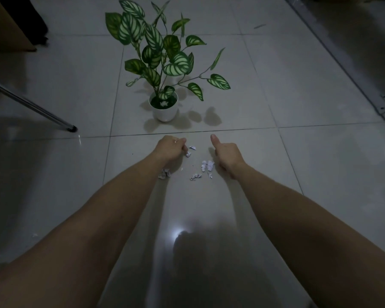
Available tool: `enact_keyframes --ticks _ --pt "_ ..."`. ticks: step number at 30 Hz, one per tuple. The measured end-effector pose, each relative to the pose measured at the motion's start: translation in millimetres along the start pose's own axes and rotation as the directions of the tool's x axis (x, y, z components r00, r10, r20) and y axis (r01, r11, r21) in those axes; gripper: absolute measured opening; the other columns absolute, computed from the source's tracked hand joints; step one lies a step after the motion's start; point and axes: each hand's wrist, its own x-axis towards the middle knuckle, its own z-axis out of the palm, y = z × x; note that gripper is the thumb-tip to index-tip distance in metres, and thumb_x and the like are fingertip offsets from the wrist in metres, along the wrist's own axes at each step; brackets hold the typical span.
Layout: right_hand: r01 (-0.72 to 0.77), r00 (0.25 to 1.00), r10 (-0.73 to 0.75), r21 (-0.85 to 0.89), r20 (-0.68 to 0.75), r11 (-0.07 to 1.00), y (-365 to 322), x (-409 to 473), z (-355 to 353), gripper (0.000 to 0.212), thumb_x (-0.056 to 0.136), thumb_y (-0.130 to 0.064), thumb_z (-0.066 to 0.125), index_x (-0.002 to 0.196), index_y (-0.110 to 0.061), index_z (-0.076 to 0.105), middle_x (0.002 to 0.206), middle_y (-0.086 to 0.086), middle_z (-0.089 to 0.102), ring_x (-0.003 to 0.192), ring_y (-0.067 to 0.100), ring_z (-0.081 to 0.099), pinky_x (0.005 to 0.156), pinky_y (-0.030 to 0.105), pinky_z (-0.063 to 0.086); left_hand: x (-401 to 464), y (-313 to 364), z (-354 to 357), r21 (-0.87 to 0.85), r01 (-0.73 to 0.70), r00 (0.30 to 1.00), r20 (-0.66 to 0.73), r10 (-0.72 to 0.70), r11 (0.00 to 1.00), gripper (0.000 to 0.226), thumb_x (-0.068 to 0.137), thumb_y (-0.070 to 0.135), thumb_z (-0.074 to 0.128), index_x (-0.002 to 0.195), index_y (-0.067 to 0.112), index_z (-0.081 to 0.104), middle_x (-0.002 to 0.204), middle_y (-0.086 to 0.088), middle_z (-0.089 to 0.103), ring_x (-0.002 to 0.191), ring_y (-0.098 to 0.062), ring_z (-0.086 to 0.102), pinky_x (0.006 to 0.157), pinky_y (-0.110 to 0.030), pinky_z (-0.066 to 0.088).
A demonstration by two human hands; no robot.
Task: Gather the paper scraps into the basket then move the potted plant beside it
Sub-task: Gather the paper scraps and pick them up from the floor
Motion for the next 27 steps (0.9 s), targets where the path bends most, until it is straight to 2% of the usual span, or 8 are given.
enact_keyframes --ticks 3,6,9,11,14,20,23,27 --pt "0.172 0.984 -0.176 -0.277 0.01 0.945 10 -3 0 0.058 0.09 -0.055 0.051 0.05 -0.015 0.038 0.047 0.0 0.042 0.051 0.023 0.043 0.054 0.031 0.032 -1 3 1 0.199 -0.069 0.997 -0.022 0.075 0.978 0.041 0.092 0.043 0.056 0.061 0.019 0.07 0.067 -0.001 0.067 0.073 -0.021 0.062 0.071 -0.03 0.043" --pt "0.262 0.959 -0.281 -0.479 0.035 0.838 17 -10 2 0.044 0.082 -0.067 0.049 0.08 -0.023 0.048 0.071 -0.002 0.057 0.068 0.026 0.055 0.06 0.034 0.039 -4 4 -1 0.323 -0.171 0.985 0.061 0.16 0.931 0.028 0.082 0.046 0.065 0.092 0.022 0.075 0.097 -0.008 0.072 0.092 -0.028 0.064 0.079 -0.035 0.05" --pt "0.32 0.934 -0.345 -0.637 0.089 0.701 25 -16 5 0.066 0.076 -0.085 0.034 0.108 -0.028 0.042 0.093 0.005 0.064 0.079 0.028 0.061 0.064 0.035 0.04 -6 1 2 0.495 -0.267 0.964 0.145 0.224 0.827 0.051 0.072 0.054 0.071 0.113 0.026 0.064 0.111 -0.011 0.066 0.099 -0.034 0.06 0.081 -0.04 0.052" --pt "0.331 0.922 -0.375 -0.694 0.095 0.639 32 -20 10 0.075 0.075 -0.089 0.022 0.113 -0.027 0.038 0.096 0.009 0.067 0.079 0.031 0.064 0.063 0.036 0.041 -5 1 6 0.509 -0.27 0.963 0.147 0.226 0.818 0.064 0.069 0.057 0.073 0.124 0.032 0.054 0.114 -0.011 0.064 0.099 -0.034 0.06 0.079 -0.037 0.05" --pt "0.354 0.912 -0.387 -0.734 0.135 0.579 40 -25 22 0.064 0.082 -0.082 0.025 0.107 -0.025 0.038 0.094 0.01 0.068 0.078 0.032 0.065 0.063 0.036 0.045 0 -1 11 0.537 -0.276 0.96 0.192 0.203 0.797 0.063 0.071 0.057 0.072 0.126 0.036 0.048 0.116 -0.012 0.062 0.098 -0.034 0.059 0.076 -0.036 0.047" --pt "0.407 0.885 -0.42 -0.776 0.203 0.483 43 -26 36 0.042 0.098 -0.052 0.035 0.11 -0.016 0.053 0.106 0.012 0.068 0.091 0.034 0.065 0.069 0.038 0.045 -1 -6 21 0.562 -0.274 0.959 0.219 0.179 0.781 0.03 0.091 0.046 0.058 0.097 0.017 0.049 0.1 -0.019 0.061 0.076 -0.029 0.051 0.063 -0.032 0.037" --pt "0.435 0.889 -0.383 -0.73 0.253 0.527 36 -23 34 0.034 0.101 -0.042 0.037 0.107 -0.013 0.052 0.106 0.016 0.067 0.091 0.038 0.064 0.071 0.04 0.046 -1 -3 20 0.56 -0.25 0.965 0.207 0.159 0.79 0.025 0.096 0.036 0.052 0.102 0.012 0.051 0.103 -0.021 0.058 0.08 -0.031 0.053 0.068 -0.035 0.043" --pt "0.435 0.897 -0.373 -0.627 0.238 0.646 29 -16 18 0.018 0.099 -0.031 0.038 0.096 -0.013 0.041 0.09 0.023 0.063 0.076 0.041 0.06 0.062 0.038 0.04 -4 1 10 0.439 -0.195 0.976 0.177 0.128 0.877 0.021 0.09 0.028 0.056 0.105 0.014 0.052 0.104 -0.015 0.055 0.084 -0.031 0.056 0.07 -0.035 0.045"
